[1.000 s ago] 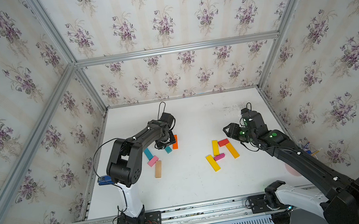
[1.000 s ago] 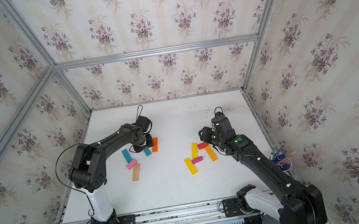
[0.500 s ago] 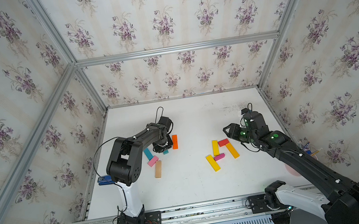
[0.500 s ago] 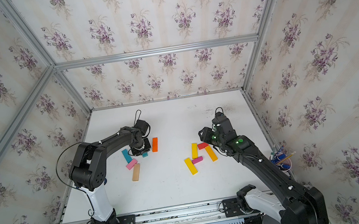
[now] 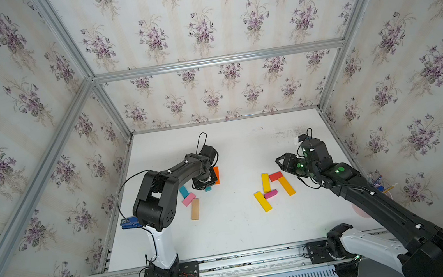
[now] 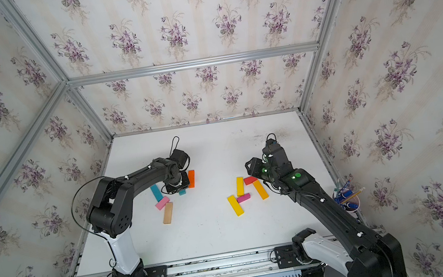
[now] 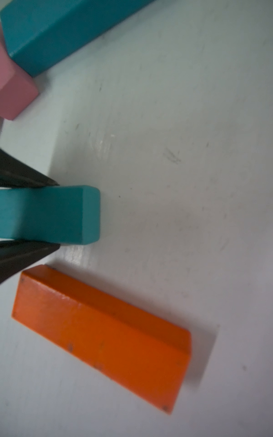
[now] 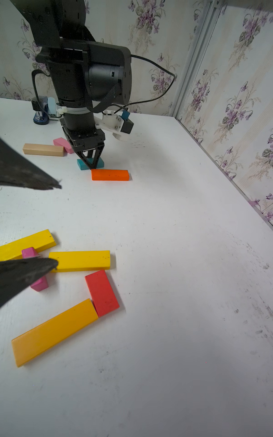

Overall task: Assemble the letter h with building blocks
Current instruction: Adjust the building block at the center of the board, then place the building block at the center of the board.

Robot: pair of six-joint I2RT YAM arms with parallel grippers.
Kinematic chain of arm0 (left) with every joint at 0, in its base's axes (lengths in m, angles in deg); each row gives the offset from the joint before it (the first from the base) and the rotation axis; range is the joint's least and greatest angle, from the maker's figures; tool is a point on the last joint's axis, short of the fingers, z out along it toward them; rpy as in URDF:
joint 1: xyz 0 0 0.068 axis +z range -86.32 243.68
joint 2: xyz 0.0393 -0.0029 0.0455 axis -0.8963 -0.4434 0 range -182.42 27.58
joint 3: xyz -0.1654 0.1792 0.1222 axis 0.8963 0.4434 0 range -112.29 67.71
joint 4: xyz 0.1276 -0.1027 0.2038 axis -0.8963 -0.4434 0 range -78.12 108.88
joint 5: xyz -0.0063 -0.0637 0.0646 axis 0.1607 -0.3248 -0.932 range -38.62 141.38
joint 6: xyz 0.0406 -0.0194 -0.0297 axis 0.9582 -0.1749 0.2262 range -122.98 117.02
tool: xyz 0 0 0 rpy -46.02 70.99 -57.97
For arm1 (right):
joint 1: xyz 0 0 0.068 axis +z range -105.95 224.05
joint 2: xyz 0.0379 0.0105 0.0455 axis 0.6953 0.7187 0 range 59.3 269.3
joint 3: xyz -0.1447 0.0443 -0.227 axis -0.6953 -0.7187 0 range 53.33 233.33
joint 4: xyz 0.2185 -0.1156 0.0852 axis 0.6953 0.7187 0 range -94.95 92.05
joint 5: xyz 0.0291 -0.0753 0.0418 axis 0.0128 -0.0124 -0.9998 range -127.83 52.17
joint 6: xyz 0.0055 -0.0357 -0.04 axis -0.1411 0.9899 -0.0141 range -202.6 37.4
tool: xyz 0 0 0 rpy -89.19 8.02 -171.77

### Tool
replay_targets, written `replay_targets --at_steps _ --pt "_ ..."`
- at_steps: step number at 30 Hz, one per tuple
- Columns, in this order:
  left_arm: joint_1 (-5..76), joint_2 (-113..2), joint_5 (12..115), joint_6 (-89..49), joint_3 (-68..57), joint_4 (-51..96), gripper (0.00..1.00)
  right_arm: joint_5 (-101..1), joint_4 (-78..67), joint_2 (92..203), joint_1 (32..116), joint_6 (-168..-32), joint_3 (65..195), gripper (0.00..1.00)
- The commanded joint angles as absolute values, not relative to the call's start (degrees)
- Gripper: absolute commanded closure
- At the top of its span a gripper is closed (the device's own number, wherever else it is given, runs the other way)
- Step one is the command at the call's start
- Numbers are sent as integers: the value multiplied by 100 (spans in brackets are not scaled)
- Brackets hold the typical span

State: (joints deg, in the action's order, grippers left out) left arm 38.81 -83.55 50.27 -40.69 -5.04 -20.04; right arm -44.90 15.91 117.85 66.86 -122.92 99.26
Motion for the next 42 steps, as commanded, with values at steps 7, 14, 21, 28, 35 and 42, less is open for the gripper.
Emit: replay_targets --at_steps 7,14,21,28,35,42 --pt "3804 -8492 5445 -4056 -524 -1972 77 -4504 1520 11752 6699 -12312 9912 53" --pt "3786 -8490 5454 -4031 -521 -1979 78 -4518 1518 11782 6707 -12312 9947 54" --pt "3766 -8509 5523 -4004 -558 -1910 78 -4521 1550 11795 6717 -12291 10001 54" --pt "3696 -8524 5536 -4007 -588 -1938 79 -4521 1553 11827 6725 -12286 10043 55" --pt "3700 -8221 5158 -4178 -417 -2202 84 -4539 1568 11879 6743 -12261 10121 55" --pt "3516 -7287 5200 -4001 253 -2164 92 -4547 1539 11915 6766 -12258 10141 55"
